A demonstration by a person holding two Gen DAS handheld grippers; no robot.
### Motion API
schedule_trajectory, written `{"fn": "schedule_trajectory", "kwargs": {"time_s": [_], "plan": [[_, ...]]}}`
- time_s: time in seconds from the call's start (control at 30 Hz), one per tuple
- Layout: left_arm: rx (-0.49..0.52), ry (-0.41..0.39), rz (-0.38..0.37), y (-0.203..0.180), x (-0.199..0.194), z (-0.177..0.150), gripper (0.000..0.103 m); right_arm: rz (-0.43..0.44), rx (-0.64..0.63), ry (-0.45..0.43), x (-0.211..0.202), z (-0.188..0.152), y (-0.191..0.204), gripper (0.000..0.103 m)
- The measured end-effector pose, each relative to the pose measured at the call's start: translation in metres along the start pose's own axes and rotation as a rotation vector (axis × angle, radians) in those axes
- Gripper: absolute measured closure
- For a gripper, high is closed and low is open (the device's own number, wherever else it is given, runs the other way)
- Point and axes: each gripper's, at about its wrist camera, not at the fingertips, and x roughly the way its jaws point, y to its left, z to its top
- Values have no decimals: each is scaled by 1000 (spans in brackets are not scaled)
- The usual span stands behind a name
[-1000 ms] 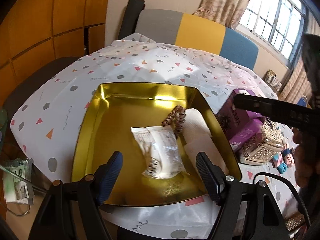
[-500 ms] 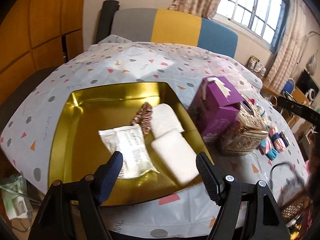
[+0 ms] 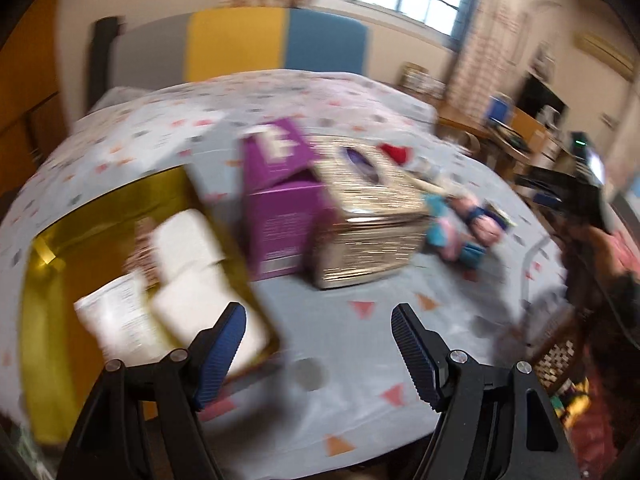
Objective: Organize soft objects
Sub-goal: 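Move both tools back toward the remaining soft items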
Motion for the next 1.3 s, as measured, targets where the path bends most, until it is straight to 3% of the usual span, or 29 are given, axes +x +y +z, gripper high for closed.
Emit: {"fn": "schedule_trajectory", "kwargs": {"time_s": [0.1,0.13,0.23,0.43,0.6,0.8,0.87,1.07,1.3], "plan": [[67,29,-62,-31,15,12,27,-12,81,-43,8,-10,-22,44],[79,39,-81,-41,20,16,27,-19,128,-13,12,-12,-31,44],[126,68,-152,-77,41,26,33,24,213,-49,8,-8,-44,43],[160,171,-201,-132,92,40,44,95,280,-33,9,-8,-55,42],[132,203,-189,-160,129,57,44,148,302,-22,9,-11,-56,42],[134,232,-48,-181,178,72,40,214,354,-23,9,-12,-64,41],[110,259,-56,-184,192,75,37,233,368,-17,10,-13,-66,41],[157,252,39,-196,229,86,32,295,410,-12,11,-14,-72,40],[310,157,-58,-212,243,106,32,333,454,-2,13,-16,-77,40]]}}
